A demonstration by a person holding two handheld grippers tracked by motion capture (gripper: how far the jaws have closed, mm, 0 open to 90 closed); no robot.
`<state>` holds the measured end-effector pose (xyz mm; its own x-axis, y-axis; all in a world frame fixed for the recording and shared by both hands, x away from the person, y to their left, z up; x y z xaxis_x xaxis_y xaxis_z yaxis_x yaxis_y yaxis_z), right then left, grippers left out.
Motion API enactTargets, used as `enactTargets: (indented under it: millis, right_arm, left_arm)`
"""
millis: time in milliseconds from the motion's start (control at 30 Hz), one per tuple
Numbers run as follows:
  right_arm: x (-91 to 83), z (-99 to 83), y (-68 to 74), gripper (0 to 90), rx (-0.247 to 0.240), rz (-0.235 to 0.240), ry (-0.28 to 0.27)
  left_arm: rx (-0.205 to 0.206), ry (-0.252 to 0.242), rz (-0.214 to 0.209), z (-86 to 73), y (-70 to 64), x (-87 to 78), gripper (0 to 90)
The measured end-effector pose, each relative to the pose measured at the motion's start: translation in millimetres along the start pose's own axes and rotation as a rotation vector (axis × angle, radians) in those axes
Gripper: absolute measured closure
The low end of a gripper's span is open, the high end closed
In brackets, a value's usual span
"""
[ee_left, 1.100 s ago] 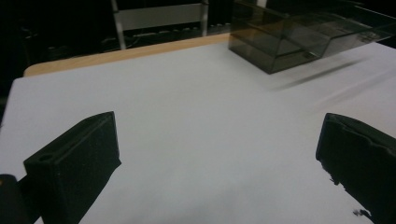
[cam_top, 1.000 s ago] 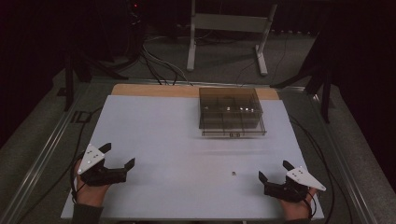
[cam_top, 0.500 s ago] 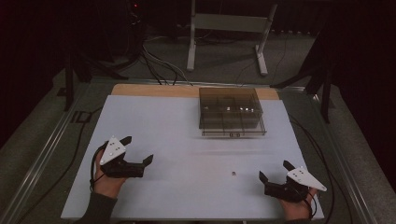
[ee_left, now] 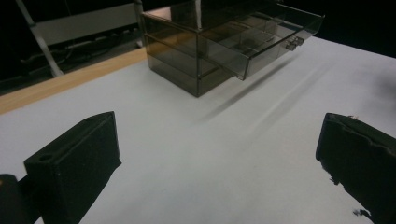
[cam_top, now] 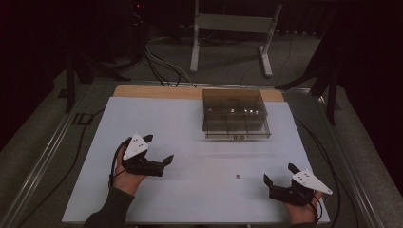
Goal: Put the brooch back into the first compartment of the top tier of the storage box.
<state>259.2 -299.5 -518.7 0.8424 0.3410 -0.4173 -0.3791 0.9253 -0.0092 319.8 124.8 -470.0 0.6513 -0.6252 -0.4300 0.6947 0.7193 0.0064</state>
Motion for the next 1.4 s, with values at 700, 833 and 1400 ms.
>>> enactTargets:
  millis: [700,833,1400]
  right_arm:
    - [-0.2,-0.1,-1.1,0.0,0.003,-0.002,0.000]
    - [-0.2,0.0,-1.2,0.0,0.001,-0.003,0.000]
    - [-0.2,-0.4,-2.2,0.0,0.005,-0.002,0.002]
  left_arm:
    - [0.051,0.046,-0.122,10.8,-27.2,42.2,0.3]
    - [0.063,0.056,-0.137,11.7,-32.0,48.9,0.3]
    - [0.082,0.075,-0.195,15.2,-53.9,76.1,1.0]
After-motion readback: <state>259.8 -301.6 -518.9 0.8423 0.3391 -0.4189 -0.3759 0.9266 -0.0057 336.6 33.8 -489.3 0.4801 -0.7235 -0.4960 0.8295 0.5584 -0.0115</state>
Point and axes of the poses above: each handheld gripper's, and its own axes: x roughly forward along the jaws, z roughly out of its top, y roughly to its left, the point moved 5 cm from there along x, roughly forward along the jaws, and after that the axes turned 1 degree about y, right-handed, at the moved point
